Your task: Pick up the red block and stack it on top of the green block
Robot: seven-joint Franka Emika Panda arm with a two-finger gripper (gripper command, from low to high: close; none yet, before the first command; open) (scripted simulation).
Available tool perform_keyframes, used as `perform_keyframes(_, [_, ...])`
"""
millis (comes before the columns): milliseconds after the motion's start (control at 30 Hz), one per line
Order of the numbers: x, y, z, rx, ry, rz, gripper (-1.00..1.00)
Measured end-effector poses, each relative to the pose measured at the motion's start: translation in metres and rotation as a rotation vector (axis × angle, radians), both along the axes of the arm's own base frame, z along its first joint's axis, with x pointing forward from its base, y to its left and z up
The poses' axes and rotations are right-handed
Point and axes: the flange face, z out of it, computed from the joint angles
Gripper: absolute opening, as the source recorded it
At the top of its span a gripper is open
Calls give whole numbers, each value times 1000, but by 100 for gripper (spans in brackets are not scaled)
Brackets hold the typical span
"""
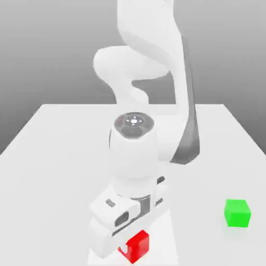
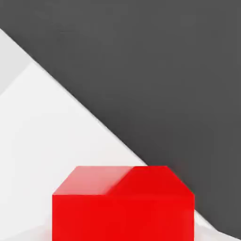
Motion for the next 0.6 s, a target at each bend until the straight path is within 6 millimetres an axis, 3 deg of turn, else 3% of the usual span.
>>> perform_keyframes(33, [-1, 5, 10, 2, 2, 19, -100])
perform_keyframes(167, [-21, 97, 26, 13, 11, 364, -100])
perform_keyframes(333, [-75, 208, 40, 10, 10, 821, -100])
perform_keyframes(400, [-101, 251, 32, 4, 6, 1014, -100])
perform_keyframes(500, [-115, 271, -4, 0, 3, 1126, -100])
perform_keyframes(533, [-117, 272, -10, 0, 3, 1134, 100])
perform_keyframes(600, [-117, 272, -10, 0, 3, 1134, 100])
